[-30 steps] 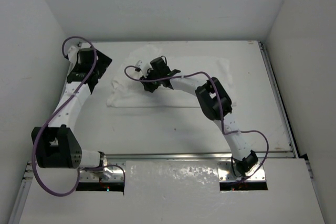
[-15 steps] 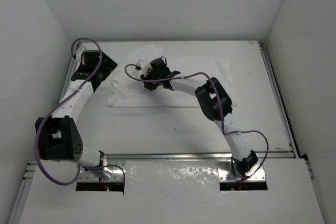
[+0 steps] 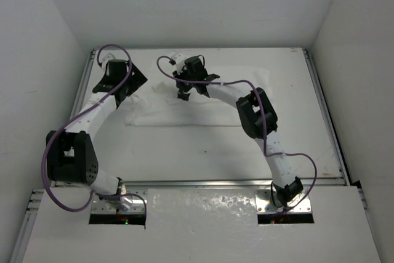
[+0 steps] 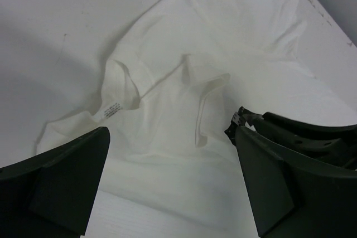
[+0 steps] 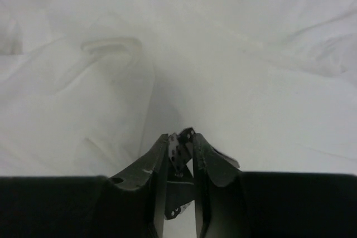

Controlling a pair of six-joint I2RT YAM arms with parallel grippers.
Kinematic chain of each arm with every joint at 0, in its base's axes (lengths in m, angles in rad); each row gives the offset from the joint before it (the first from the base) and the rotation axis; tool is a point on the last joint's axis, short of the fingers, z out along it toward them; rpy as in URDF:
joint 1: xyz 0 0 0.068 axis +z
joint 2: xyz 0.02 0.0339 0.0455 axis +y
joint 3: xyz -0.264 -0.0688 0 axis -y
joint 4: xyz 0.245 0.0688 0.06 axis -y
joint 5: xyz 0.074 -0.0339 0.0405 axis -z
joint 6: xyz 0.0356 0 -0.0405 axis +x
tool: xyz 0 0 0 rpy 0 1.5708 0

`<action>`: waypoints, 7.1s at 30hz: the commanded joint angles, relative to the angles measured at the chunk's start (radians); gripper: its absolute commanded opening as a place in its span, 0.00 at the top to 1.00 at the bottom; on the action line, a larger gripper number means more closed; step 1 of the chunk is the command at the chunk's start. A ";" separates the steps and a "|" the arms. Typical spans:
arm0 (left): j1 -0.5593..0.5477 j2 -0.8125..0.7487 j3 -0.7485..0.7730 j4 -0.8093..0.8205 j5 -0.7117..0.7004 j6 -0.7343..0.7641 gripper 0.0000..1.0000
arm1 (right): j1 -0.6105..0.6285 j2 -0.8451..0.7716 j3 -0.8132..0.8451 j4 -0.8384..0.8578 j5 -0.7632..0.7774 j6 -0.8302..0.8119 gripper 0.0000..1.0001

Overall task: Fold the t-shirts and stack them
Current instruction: Fold the flattened tshirt in 1/3 of the way, then grap the side of the flattened tshirt furthest away from the robot with both arms, then fold the other side of the tshirt into a rectangle

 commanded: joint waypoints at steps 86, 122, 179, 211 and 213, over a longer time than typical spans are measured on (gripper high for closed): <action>-0.016 0.676 0.817 -0.178 -0.005 0.130 0.06 | -0.352 -0.263 -0.105 -0.345 -0.005 0.259 0.10; 0.016 1.280 1.298 0.092 0.391 0.231 0.72 | -0.435 -0.861 -0.833 -0.122 -0.232 0.310 0.09; -0.005 0.922 0.902 0.399 0.520 0.165 1.00 | -0.742 0.091 0.158 -0.266 -0.176 0.098 0.86; 0.015 0.433 0.161 0.851 0.583 0.133 1.00 | -0.737 -0.499 -0.728 0.412 -0.381 0.494 1.00; 0.016 0.378 0.112 0.862 0.549 0.138 1.00 | -0.739 -0.519 -0.765 0.412 -0.351 0.491 1.00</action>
